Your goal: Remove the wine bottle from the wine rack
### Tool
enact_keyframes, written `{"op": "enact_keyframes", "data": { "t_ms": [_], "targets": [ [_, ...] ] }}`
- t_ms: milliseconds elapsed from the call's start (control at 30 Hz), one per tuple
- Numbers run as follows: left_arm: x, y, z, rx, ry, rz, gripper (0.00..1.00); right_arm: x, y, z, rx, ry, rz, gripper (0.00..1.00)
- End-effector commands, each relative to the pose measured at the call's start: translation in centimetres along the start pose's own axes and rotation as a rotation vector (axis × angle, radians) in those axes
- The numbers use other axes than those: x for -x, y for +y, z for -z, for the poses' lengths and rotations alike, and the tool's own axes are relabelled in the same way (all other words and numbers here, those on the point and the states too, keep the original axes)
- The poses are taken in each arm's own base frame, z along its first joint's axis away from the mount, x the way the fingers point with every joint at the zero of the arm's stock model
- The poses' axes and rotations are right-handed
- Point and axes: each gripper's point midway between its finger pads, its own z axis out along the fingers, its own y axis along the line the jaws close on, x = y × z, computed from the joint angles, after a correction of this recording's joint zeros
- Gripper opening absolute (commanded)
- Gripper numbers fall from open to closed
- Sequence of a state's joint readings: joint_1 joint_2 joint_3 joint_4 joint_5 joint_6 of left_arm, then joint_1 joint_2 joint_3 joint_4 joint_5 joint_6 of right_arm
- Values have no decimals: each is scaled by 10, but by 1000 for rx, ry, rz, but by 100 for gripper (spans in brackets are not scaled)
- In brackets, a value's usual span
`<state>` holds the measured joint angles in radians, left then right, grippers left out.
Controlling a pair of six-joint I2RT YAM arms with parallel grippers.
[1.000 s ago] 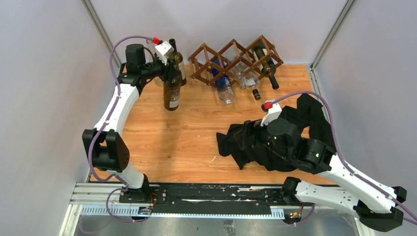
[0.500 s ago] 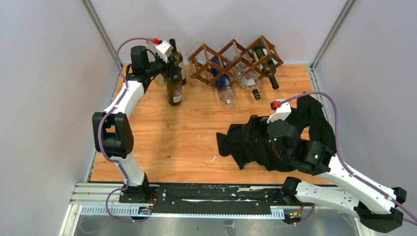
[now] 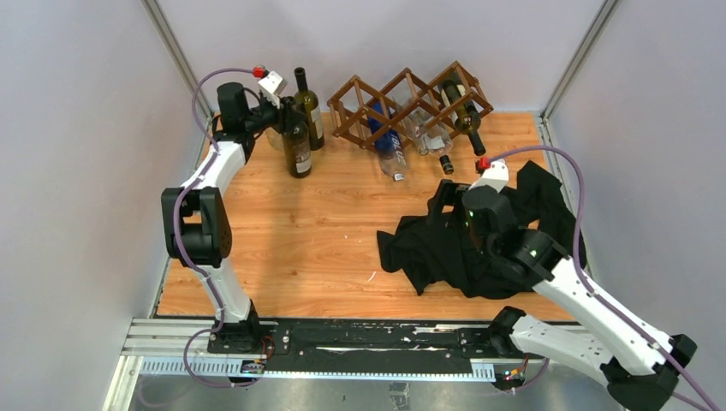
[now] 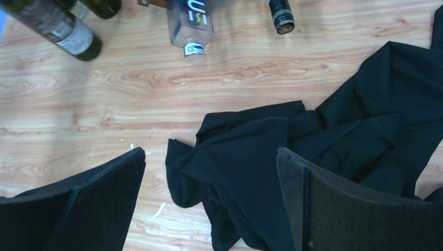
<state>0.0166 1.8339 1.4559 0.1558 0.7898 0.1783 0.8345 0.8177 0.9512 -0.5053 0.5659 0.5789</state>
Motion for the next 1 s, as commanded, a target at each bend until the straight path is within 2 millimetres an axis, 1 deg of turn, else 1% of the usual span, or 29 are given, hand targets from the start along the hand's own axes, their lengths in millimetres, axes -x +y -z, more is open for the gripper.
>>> {"op": "enact_keyframes", "data": {
  "t_ms": [0, 67, 100, 167, 200, 233, 267, 467, 533, 600, 633, 667, 700, 767, 867, 967],
  "targets": [
    [17, 12, 6, 26, -68, -71, 47, 6, 10, -19, 59, 74, -11, 100],
    [13, 12, 7, 31, -61, -75, 64, 11, 10, -32, 59, 99, -1, 100],
    [12, 12, 8, 36, -59, -76, 70, 17, 10, -36, 63, 98, 2, 100],
    [13, 14, 9, 53, -58, -77, 81, 22, 9, -50, 54, 114, 21, 100],
    [15, 15, 11, 62, -58, -82, 89, 26, 9, -57, 57, 116, 28, 100],
    [19, 16, 13, 77, -58, -89, 93, 30, 9, -64, 62, 118, 41, 100],
    [20, 16, 14, 83, -55, -92, 95, 32, 9, -71, 66, 124, 45, 100],
    [41, 16, 31, 132, -34, -104, 100, 50, 5, -119, 88, 146, 29, 100],
    [45, 14, 38, 145, -3, -95, 100, 58, 3, -134, 87, 141, 38, 100],
    [44, 10, 46, 148, 64, -72, 100, 59, 5, -150, 110, 159, 48, 96],
    [50, 10, 52, 152, 89, -74, 100, 57, 3, -161, 105, 174, 54, 94],
    [45, 6, 57, 153, 131, -56, 100, 60, 3, -166, 110, 172, 61, 92],
    [48, 5, 63, 160, 156, -52, 100, 61, 3, -174, 109, 179, 68, 91],
    [52, -5, 78, 163, 212, -37, 100, 55, 0, -193, 108, 208, 77, 88],
    [50, -22, 94, 132, 260, -32, 100, 49, 2, -211, 129, 242, 70, 84],
    [50, -42, 107, 99, 266, -27, 100, 39, 3, -228, 142, 282, 71, 79]
  ]
}}
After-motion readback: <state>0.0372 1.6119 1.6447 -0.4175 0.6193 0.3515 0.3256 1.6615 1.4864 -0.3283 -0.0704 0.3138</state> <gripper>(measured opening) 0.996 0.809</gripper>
